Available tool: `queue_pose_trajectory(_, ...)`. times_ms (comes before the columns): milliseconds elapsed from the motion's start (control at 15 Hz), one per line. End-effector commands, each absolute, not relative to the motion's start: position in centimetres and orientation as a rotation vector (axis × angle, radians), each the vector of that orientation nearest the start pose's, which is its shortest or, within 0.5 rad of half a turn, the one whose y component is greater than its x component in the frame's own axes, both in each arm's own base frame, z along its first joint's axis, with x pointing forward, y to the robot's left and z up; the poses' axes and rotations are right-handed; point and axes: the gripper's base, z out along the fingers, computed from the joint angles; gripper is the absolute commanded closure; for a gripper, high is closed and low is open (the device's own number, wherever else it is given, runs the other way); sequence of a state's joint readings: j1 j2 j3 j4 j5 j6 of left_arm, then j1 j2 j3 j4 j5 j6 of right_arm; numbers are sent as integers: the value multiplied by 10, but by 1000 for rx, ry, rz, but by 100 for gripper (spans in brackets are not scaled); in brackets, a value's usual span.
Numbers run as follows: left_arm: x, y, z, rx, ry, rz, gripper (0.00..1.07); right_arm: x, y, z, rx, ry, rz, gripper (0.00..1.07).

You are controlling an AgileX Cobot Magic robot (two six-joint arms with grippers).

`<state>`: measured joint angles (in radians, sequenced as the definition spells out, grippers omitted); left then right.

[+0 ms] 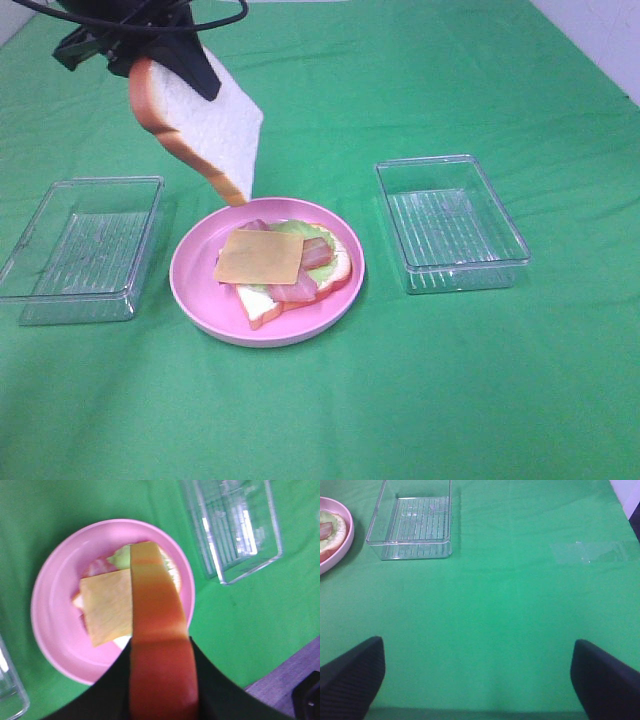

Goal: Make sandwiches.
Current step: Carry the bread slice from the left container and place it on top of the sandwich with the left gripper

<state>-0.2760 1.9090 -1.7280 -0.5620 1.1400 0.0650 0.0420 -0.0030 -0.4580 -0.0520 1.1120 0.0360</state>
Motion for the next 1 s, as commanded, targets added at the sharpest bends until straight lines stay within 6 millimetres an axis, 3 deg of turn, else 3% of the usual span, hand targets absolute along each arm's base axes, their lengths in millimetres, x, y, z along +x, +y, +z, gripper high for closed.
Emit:
queue_pose_trajectory(67,392,-169,287,232,2734,-987,107,-7,-4,261,-1,2093,-22,11)
queue_pose_trajectory(467,389,-211,235,312,2882,-984,107,-7,-4,261,-1,2093,-20,11)
queue_pose_trajectory(533,390,-220,216,307,2923,-979,107,-6,-4,261,-1,2095,-21,11)
queue_pose_trajectory(733,396,-222,189,230,2986,-954,107,-7,-4,261,-1,2094,-22,11)
queue_pose_trajectory(1000,399,-222,169,221,3026,-927,107,-7,-4,261,-1,2094,-22,11)
